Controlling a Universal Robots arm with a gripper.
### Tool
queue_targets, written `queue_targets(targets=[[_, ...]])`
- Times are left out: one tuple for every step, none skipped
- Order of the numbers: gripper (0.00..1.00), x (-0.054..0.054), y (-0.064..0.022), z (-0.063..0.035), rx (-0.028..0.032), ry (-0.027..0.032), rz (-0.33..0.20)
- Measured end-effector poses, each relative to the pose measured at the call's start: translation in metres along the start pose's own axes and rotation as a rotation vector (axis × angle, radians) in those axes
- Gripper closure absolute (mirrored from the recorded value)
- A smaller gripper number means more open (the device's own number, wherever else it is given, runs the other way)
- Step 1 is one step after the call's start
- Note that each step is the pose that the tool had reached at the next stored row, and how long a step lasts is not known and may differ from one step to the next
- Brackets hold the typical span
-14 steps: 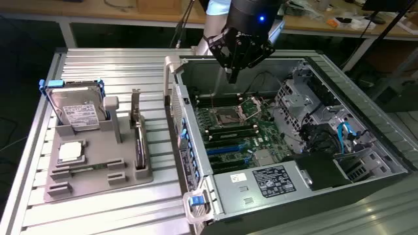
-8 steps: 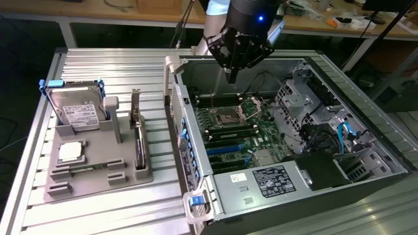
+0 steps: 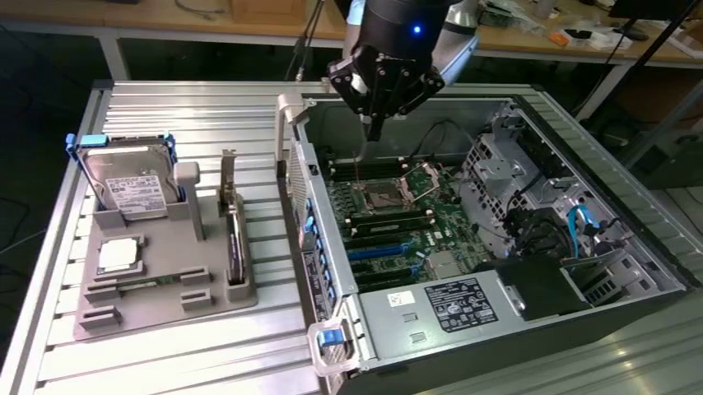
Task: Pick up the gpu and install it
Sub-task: 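Reach for the gpu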
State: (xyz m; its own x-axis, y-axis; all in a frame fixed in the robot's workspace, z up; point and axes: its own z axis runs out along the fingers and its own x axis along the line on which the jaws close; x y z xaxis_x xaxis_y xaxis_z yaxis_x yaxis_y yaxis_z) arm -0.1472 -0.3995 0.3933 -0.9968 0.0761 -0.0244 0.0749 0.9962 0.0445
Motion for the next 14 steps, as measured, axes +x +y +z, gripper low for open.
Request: queue_targets(targets=[[0.89,0.006,-0.0007,-0.0001,-0.0001,-0.0001,0.0],[0.89,0.01,-0.0011,-0.0003,0.0,0.0,0.0],[0.89,0.012,-0.0015,-0.0003,0.0,0.0,0.0],[0.89,0.016,-0.0018,-0.0004,-0.0001,-0.0001,0.0],[0.89,0.018,-0.0022,-0.0005,-0.0001,-0.0001,0.0],[0.89,0.021,-0.0025,-0.0005,-0.0001,-0.0001,0.0],[0.89,0.024,-0.0028,-0.0006,0.0,0.0,0.0],[0.89,0.027,-0.0032,-0.0007,0.0001,0.0,0.0],[0.89,0.03,-0.0036,-0.0008,0.0,0.0,0.0],[0.89,0.032,-0.004,-0.0008,0.0,0.0,0.0],[0.89,0.038,-0.0049,-0.0009,-0.0001,-0.0001,0.0],[0.89,0.045,-0.0059,-0.0011,0.0,0.0,0.0],[0.89,0.049,-0.0066,-0.0012,0.0,0.0,0.0],[0.89,0.053,-0.0072,-0.0013,0.0,0.0001,0.0]])
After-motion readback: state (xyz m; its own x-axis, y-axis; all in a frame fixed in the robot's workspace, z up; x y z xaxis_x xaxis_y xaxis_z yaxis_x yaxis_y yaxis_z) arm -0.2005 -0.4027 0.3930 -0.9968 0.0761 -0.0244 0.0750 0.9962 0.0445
